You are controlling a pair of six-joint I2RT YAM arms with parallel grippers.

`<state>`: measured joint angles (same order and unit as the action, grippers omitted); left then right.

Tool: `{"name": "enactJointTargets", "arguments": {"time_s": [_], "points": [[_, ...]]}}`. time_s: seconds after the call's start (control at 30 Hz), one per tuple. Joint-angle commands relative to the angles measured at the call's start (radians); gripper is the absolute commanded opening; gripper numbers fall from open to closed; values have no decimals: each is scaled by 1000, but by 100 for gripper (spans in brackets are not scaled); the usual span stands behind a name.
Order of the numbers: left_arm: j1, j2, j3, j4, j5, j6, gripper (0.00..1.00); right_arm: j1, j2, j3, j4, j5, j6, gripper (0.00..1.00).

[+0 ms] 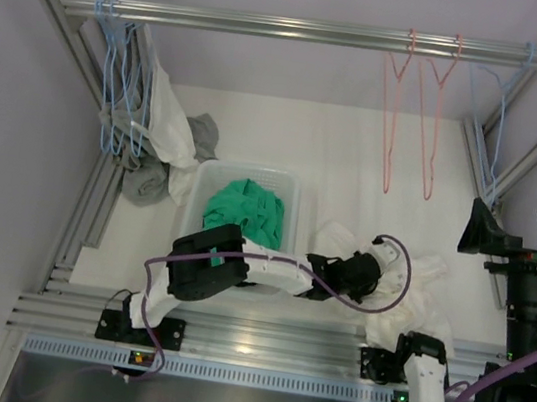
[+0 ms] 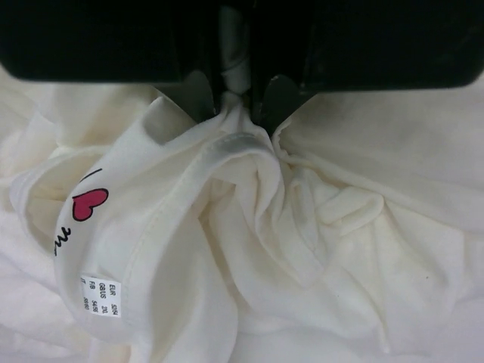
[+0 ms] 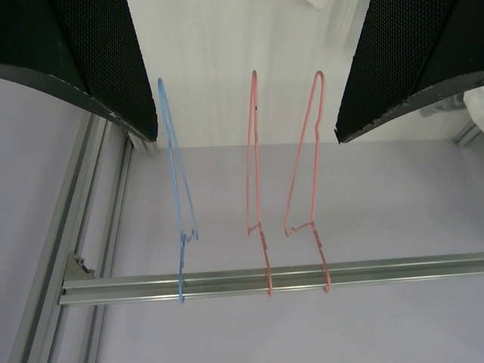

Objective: Remove the tank top from the hanger

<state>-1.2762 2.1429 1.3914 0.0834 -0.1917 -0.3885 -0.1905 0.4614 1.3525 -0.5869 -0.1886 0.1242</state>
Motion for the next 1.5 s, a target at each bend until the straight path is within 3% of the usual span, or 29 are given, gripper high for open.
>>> {"name": "enactJointTargets", "arguments": {"time_s": [0.0, 0.17, 0.4, 0.67, 0.87, 1.13, 1.23, 1.33, 1.47], "points": [[-41, 29, -86, -206, -98, -41, 0, 17, -18, 42, -1, 12, -15, 99], [-40, -135, -129, -215, -204, 17, 0, 17, -17, 46, -1, 20, -18, 99], [-40, -501, -52, -224, -279, 154, 0, 16, -26, 46, 1, 75, -35, 99], [-40, -783, -61, -226, -480, 218, 0, 20, -36, 65, 1, 123, -47, 99], [-40, -928, -74, -229, -597, 289, 0, 20, -32, 80, 13, 126, -43, 99], [-17, -966, 1, -235, -821, 476, 0, 22, -30, 80, 28, 114, -29, 99], [66, -968, -26, -247, -844, 444, 0, 22, -32, 82, 38, 104, -18, 99], [213, -992, -55, -393, -784, 195, 0, 22, -29, 88, 47, 81, -15, 99], [287, -1052, -179, -448, -646, 44, 0, 20, -24, 92, 56, 64, -9, 99]]}}
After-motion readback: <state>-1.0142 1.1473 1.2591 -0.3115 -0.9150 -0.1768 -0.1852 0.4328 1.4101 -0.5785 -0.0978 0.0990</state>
